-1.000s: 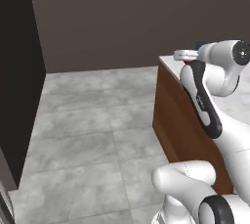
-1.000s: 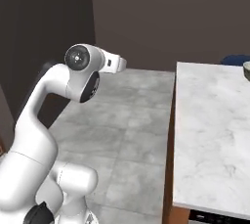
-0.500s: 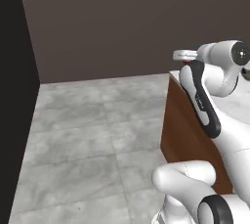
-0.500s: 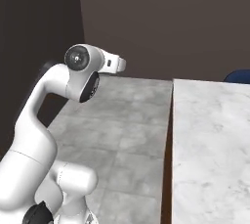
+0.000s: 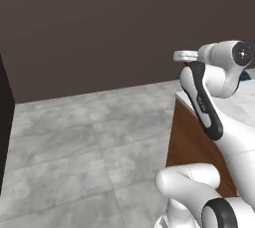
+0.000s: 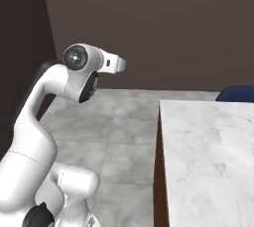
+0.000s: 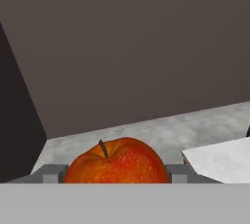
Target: Retrieve the apple and pear from the fridge and place them into the bowl on the dining table.
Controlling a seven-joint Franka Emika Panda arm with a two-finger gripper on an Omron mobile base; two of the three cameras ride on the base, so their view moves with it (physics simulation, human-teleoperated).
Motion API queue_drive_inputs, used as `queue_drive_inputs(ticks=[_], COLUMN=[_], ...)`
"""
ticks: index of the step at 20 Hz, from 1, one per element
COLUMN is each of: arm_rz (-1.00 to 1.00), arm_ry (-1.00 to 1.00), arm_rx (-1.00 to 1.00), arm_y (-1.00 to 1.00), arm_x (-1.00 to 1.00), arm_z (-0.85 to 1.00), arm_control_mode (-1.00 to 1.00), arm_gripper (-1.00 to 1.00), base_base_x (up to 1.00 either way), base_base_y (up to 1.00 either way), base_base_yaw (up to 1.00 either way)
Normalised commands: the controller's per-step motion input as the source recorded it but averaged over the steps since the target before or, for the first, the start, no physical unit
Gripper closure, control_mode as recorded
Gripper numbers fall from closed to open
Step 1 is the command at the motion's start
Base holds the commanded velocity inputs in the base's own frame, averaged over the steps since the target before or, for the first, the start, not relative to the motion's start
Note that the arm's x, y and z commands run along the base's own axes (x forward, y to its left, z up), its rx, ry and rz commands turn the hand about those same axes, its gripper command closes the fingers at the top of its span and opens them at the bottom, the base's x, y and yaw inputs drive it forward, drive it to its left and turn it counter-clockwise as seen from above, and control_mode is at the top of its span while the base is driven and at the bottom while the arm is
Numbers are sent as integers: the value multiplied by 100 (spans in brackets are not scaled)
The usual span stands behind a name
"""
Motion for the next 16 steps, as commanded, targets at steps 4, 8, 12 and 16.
queue_drive_inputs(ticks=[4,8,12,16], arm_rz=[0,0,0,0], arm_ry=[0,0,0,0], arm_rx=[0,0,0,0], arm_y=[0,0,0,0], arm_x=[0,0,0,0], arm_z=[0,0,0,0], arm_control_mode=[100,100,100,100], arm_gripper=[100,100,100,100], base_base_x=[92,92,100,98], base_base_y=[0,13,51,71], base_base_yaw=[-40,-48,-53,-58])
